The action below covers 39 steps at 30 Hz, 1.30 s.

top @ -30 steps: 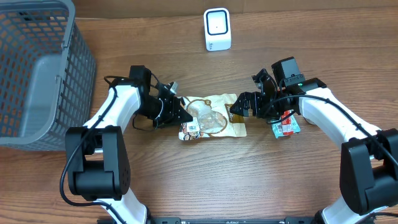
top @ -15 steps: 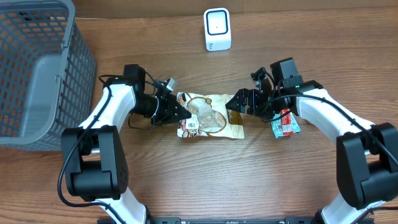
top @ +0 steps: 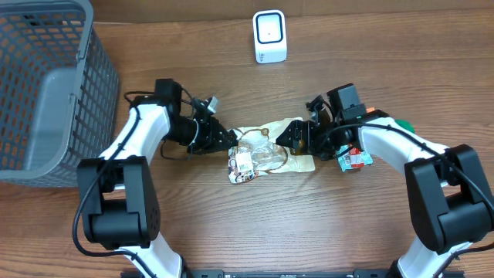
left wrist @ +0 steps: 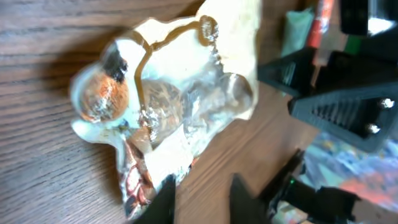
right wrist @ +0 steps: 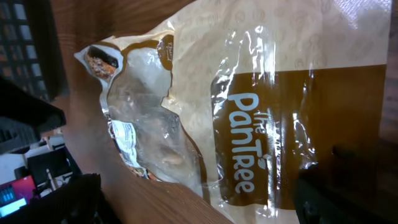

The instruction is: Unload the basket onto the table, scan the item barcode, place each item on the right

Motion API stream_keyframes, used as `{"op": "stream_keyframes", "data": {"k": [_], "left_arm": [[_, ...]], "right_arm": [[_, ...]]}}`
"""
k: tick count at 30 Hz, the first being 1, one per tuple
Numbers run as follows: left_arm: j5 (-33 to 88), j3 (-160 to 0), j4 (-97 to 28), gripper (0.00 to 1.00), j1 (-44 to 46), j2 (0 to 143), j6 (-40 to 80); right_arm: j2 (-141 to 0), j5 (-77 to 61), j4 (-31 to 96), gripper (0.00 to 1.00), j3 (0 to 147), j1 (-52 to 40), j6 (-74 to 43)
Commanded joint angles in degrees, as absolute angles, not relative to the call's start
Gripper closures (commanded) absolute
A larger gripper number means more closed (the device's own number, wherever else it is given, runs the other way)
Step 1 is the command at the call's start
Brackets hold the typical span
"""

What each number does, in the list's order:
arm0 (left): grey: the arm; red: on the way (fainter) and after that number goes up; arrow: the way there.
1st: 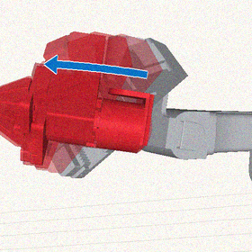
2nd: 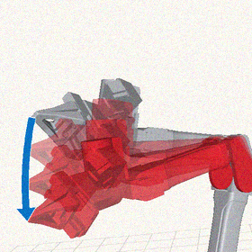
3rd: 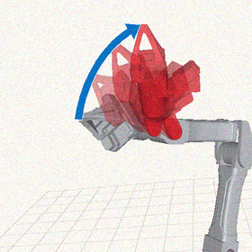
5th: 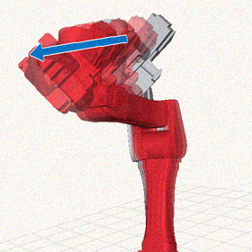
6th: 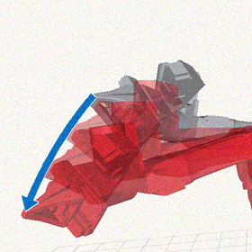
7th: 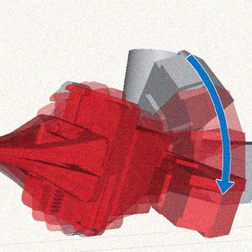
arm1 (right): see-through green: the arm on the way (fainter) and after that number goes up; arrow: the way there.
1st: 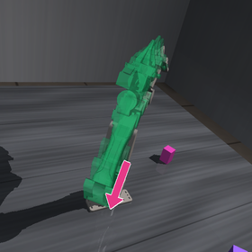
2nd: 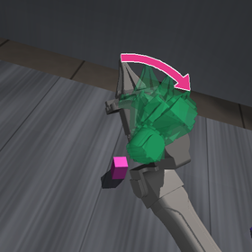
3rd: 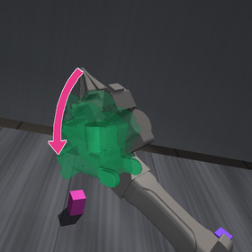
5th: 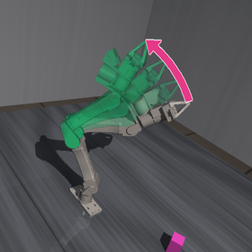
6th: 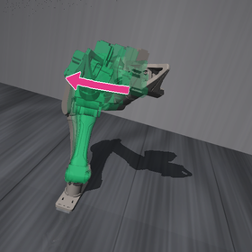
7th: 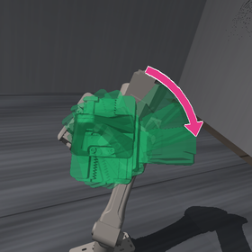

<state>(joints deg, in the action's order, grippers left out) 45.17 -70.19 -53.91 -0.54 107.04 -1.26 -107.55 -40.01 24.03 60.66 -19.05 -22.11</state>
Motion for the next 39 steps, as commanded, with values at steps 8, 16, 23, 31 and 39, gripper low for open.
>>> {"op": "stream_keyframes", "data": {"k": [8, 16, 23, 31, 39], "left_arm": [[28.88, -71.42, -50.89, 0.13, 3.49, 107.90, 5.39], [26.44, -68.77, -46.59, 0.16, 5.15, 107.94, 6.76], [26.61, -63.92, -38.46, 0.15, 8.45, 108.12, 11.05], [26.46, -62.50, -37.17, 0.26, 10.63, 109.27, 12.53], [28.38, -62.33, -35.99, 0.34, 10.63, 112.84, 12.47]], "right_arm": [[-107.50, -36.91, 24.01, 0.00, 60.07, -20.99, -23.64], [-107.50, -36.88, 23.64, 0.00, 60.07, -20.99, -23.62], [-107.50, -36.91, 23.42, 0.00, 60.07, -20.99, -23.62], [-107.50, -36.95, 23.68, 0.00, 60.05, -20.99, -23.62], [-107.50, -37.19, 23.66, 0.00, 60.05, -20.99, -23.57]]}}
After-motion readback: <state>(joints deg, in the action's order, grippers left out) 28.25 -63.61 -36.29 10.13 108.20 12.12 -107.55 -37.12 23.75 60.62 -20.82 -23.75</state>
